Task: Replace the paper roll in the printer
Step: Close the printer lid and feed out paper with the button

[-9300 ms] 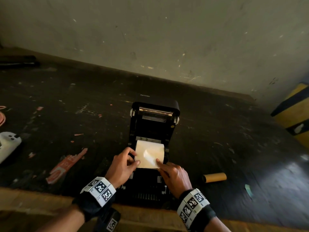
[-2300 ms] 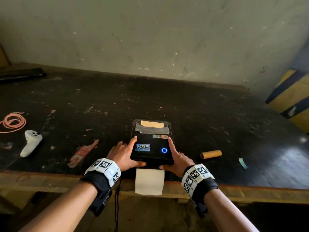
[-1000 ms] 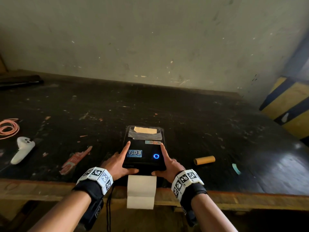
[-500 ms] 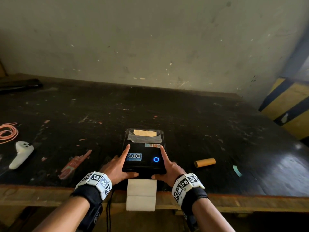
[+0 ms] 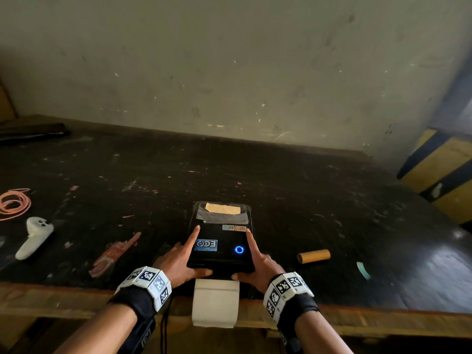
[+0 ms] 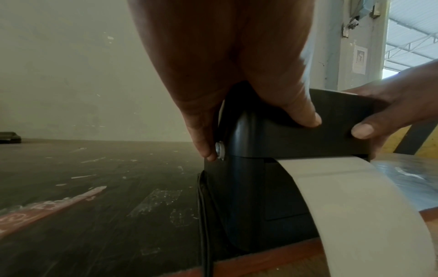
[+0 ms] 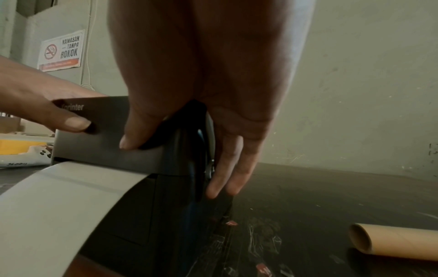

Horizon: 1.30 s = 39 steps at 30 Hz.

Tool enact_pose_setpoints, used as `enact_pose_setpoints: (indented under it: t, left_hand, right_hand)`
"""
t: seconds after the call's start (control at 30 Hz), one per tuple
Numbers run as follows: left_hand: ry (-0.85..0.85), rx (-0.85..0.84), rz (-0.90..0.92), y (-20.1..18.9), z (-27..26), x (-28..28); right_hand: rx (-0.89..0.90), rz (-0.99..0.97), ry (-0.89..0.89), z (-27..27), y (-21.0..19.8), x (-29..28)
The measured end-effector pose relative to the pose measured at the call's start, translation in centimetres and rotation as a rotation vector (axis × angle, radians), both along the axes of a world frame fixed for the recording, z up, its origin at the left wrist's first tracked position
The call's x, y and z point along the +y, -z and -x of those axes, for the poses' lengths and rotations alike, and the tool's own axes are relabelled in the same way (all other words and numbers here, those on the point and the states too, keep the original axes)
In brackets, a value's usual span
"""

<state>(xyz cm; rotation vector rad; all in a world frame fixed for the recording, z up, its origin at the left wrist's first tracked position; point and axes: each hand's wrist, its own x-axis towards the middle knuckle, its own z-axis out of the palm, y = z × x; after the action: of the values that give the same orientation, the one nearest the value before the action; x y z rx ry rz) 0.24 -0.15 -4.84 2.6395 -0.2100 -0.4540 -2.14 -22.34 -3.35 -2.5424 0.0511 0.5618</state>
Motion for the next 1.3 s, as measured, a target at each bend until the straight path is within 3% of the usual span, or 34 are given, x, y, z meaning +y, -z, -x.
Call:
enact_pose_setpoints:
  t: [1.3]
  left_hand:
    - [-0.002,0.024,-0.011,-0.18,-0.04,-0.07]
  right_hand:
    - [0.018,-0.012,0.039,0.09,-0.04,0.09]
